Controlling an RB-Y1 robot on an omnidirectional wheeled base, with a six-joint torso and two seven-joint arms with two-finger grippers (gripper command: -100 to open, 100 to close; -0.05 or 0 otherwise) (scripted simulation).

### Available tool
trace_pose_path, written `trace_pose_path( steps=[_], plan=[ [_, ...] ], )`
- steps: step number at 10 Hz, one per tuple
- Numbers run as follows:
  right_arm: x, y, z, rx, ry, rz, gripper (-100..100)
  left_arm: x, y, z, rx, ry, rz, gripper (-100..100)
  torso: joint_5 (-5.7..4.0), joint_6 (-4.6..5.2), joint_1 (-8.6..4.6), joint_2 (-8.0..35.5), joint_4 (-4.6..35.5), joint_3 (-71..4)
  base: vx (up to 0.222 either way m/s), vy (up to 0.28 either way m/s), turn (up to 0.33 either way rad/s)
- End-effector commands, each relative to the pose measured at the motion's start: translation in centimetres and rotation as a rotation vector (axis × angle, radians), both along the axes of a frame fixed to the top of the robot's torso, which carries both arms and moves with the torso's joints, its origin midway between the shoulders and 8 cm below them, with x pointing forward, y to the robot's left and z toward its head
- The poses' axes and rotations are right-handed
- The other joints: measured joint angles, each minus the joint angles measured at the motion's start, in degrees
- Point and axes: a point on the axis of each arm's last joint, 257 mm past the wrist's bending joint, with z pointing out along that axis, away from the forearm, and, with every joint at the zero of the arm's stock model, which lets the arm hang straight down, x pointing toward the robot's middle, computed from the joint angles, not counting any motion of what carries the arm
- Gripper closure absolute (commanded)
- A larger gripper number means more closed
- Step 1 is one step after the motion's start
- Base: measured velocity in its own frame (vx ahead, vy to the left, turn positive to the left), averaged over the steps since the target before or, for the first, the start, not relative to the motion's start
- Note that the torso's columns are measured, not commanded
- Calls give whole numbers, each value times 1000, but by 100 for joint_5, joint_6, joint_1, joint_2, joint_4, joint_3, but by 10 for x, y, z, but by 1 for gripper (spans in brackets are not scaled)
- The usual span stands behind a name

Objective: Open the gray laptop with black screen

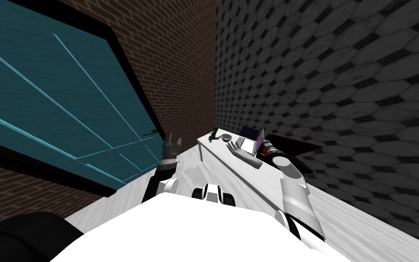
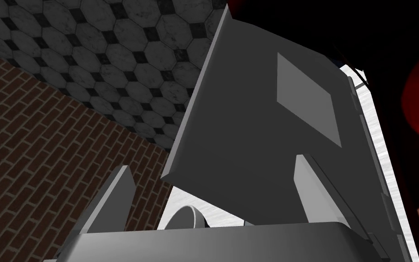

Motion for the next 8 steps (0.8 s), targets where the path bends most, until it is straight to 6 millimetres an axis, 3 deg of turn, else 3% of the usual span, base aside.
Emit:
trace_pose_path(
  steps=[1, 8],
  plan=[
    [1, -17, 1, -1, 0, -37, -100, 0, 0, 0, 0, 0, 0, 0, -2, 3, -4, -1, 0, 0, -59, -32, 71],
    [3, -79, 5, 1, -1, -167, -100, 0, 0, 0, 0, 0, 0, 0, 0, 0, 4, -21, -6, -13, -76, -19, 174]
  ],
)
